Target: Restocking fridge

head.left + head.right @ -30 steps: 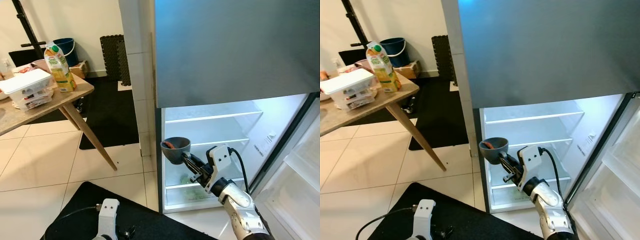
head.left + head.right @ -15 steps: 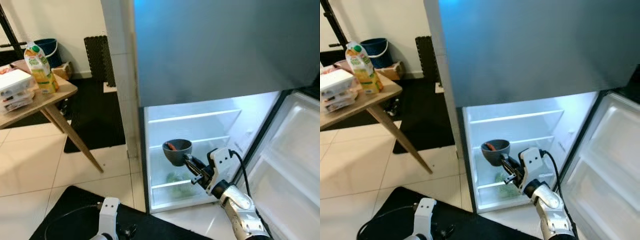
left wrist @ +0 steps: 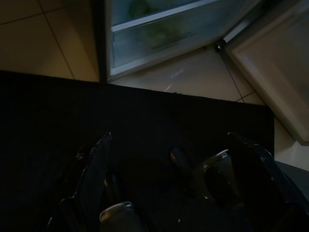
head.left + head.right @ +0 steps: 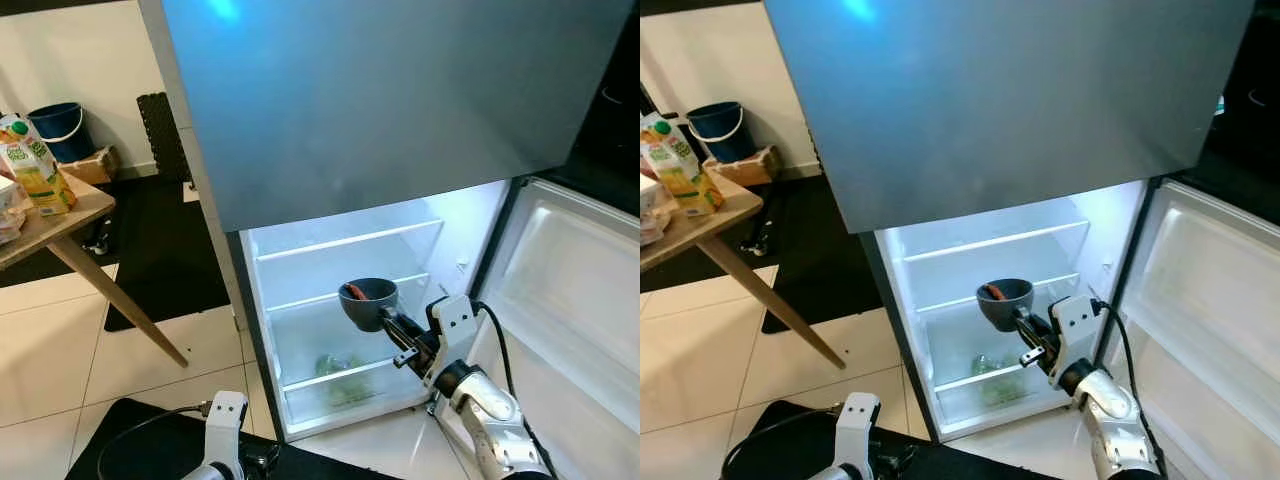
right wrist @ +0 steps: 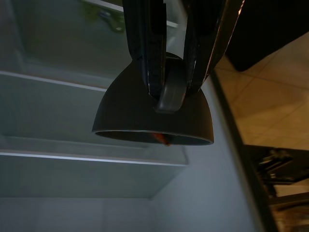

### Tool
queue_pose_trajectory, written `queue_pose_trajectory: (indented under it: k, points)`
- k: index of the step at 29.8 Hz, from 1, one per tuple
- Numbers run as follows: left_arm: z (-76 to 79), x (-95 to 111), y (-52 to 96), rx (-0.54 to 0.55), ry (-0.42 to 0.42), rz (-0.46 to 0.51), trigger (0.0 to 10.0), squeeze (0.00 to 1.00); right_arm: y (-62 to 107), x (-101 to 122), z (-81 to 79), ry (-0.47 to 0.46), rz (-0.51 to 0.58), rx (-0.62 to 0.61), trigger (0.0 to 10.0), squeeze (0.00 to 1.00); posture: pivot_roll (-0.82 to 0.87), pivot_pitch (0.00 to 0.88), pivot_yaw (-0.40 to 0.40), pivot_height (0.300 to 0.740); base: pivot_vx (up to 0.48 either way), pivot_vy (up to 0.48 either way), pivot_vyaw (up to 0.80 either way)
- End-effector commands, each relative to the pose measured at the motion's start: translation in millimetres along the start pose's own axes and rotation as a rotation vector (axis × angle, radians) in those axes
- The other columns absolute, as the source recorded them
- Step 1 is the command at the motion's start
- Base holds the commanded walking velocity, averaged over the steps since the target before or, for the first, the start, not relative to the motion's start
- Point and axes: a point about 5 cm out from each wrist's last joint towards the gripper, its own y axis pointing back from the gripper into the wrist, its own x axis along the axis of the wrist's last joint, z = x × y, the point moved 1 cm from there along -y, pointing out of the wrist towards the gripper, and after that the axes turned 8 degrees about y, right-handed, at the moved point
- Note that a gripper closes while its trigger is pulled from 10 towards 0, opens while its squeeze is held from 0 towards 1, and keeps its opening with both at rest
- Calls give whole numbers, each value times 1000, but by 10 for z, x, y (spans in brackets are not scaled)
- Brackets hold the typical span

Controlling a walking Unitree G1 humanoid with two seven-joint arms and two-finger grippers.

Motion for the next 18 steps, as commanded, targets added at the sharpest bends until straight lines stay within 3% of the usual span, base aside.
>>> queue_pose_trajectory:
  k: [1, 4, 18]
  points:
    - [-8, -18, 10, 0, -13, -5, 10000, 0, 6, 21, -3, 4, 17, -4, 10000, 0, -160, 27, 61, 740, 0, 0, 0]
    - [-7, -19, 10, -3, -19, -8, 10000, 0, 7, 19, -4, 4, 16, -4, 10000, 0, -160, 27, 60, 740, 0, 0, 0]
    - [-16, -44, 23, -13, -6, -16, 10000, 0, 3, 7, -18, 2, 11, 5, 10000, 0, -158, 27, 59, 740, 0, -333, 0]
